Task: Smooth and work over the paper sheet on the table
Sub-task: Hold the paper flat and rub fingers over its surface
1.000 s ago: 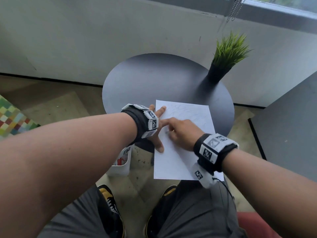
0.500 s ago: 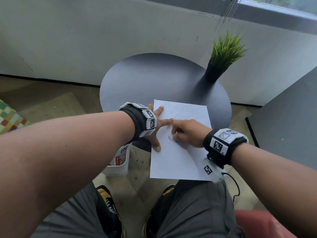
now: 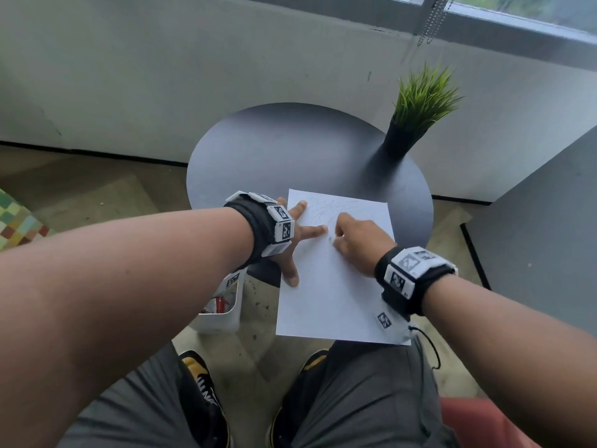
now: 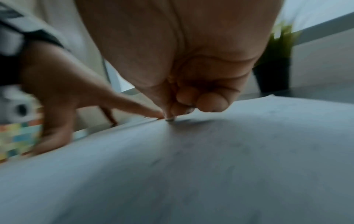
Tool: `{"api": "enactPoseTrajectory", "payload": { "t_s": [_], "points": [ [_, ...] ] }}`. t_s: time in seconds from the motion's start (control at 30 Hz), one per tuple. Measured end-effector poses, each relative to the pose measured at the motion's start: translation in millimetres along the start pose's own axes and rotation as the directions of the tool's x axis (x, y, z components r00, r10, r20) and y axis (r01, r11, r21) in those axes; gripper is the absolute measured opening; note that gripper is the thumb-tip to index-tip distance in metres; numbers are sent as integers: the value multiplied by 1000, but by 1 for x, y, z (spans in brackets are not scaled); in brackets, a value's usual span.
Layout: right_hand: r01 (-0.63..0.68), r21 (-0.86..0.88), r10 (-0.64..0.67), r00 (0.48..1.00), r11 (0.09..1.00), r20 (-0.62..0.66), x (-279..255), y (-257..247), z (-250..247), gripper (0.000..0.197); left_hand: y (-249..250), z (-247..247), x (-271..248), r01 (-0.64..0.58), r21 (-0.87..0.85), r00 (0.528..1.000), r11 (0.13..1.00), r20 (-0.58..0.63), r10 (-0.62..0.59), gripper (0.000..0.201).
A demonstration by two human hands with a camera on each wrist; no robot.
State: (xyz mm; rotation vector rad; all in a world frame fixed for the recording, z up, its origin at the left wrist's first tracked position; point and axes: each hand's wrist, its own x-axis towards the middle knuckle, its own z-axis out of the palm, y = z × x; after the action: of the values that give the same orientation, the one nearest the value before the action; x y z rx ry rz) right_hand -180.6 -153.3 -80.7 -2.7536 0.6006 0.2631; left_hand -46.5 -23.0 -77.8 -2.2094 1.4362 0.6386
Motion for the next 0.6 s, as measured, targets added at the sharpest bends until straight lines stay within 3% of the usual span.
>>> {"api": "enactPoseTrajectory", "payload": {
  "t_s": [0.1,0.17,0.27,0.33,0.53,0.6],
  "points": [
    [268,-13,-263,953,963,150,-25,-25,15,18,0,0,1,-2,10,1000,1000,4,2,131],
    [315,20,-312,926,949,214,-28,-21,9,14,0,-1,-1,3,22,1000,1000,9,-3,131],
    [52,128,-67,991,990,116,-7,9,-6,14,1,-3,-2,0,6,1000,1000,5,0,130],
    [-79,172,68,996,982,66,1,23,-9,15,1,-3,-3,9,-5,1000,1000,9,-9,129],
    [-128,90,124,991,988,54,5,10,-6,17,12,-5,-4,22,-99,999,995,-23,-25,121],
    [-87,32,86,995,996,42,1,1,-5,16,15,-3,-4,13,-74,998,997,-53,-17,122]
  ]
}}
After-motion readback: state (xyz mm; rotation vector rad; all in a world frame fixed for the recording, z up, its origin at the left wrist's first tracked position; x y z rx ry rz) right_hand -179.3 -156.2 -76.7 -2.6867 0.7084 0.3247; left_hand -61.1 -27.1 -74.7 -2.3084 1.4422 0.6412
